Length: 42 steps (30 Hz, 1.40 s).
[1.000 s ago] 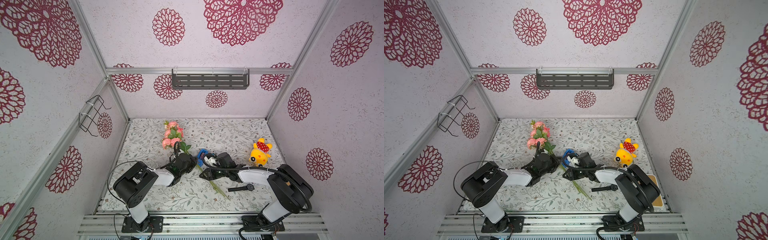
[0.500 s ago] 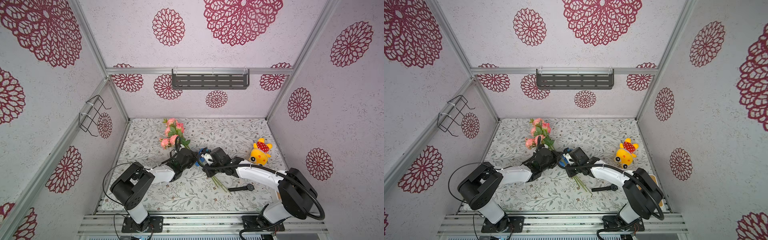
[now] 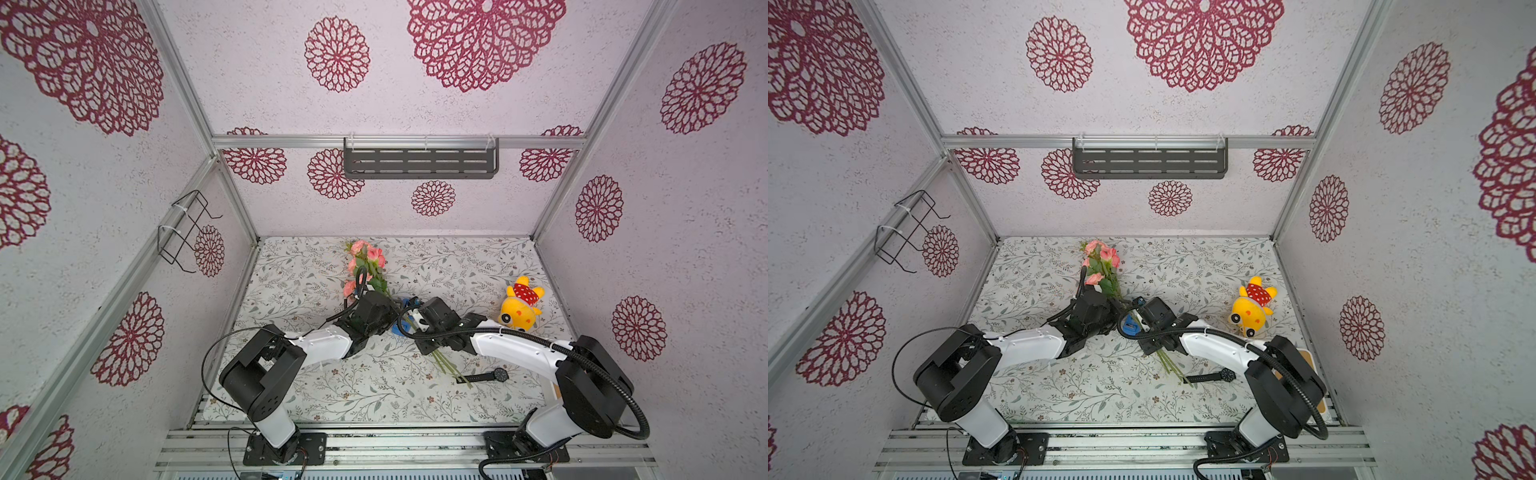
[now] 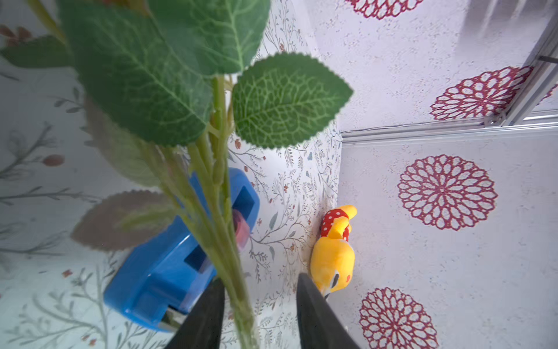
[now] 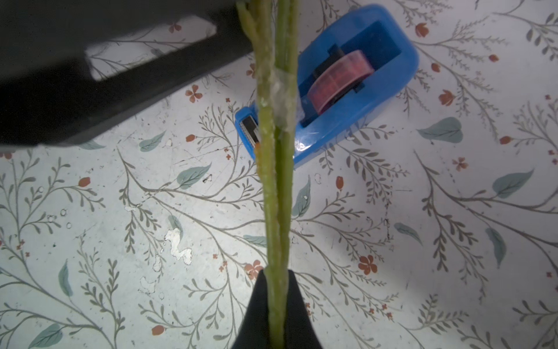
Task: Wrap bouquets with tape
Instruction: Wrap the tape around the bouquet.
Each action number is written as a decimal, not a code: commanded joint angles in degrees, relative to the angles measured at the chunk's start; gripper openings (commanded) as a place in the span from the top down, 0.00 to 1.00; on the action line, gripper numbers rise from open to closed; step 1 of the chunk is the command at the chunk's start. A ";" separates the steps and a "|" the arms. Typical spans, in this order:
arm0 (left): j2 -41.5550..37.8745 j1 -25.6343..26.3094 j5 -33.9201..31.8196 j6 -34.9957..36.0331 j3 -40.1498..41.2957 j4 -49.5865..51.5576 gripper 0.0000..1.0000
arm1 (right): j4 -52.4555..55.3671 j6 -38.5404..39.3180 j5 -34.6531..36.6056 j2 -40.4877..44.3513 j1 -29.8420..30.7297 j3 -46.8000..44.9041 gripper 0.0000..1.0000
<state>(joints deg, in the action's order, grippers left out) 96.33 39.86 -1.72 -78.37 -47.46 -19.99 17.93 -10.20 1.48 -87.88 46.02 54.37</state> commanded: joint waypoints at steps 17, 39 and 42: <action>3.63 3.03 4.02 -10.31 -0.62 -0.67 0.56 | -4.26 4.96 0.77 -0.89 5.12 3.55 1.00; -0.18 1.91 0.98 -4.91 1.57 -1.65 1.00 | -22.51 -12.21 -28.01 1.76 -5.15 -10.52 0.45; -0.27 1.79 1.27 -4.43 2.11 -4.71 1.00 | -26.58 -14.81 -33.36 -0.77 -7.06 -10.93 0.45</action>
<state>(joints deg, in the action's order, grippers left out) 98.35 41.95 0.51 -84.44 -45.76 -18.48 -1.48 -20.69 -22.31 -87.39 39.99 43.35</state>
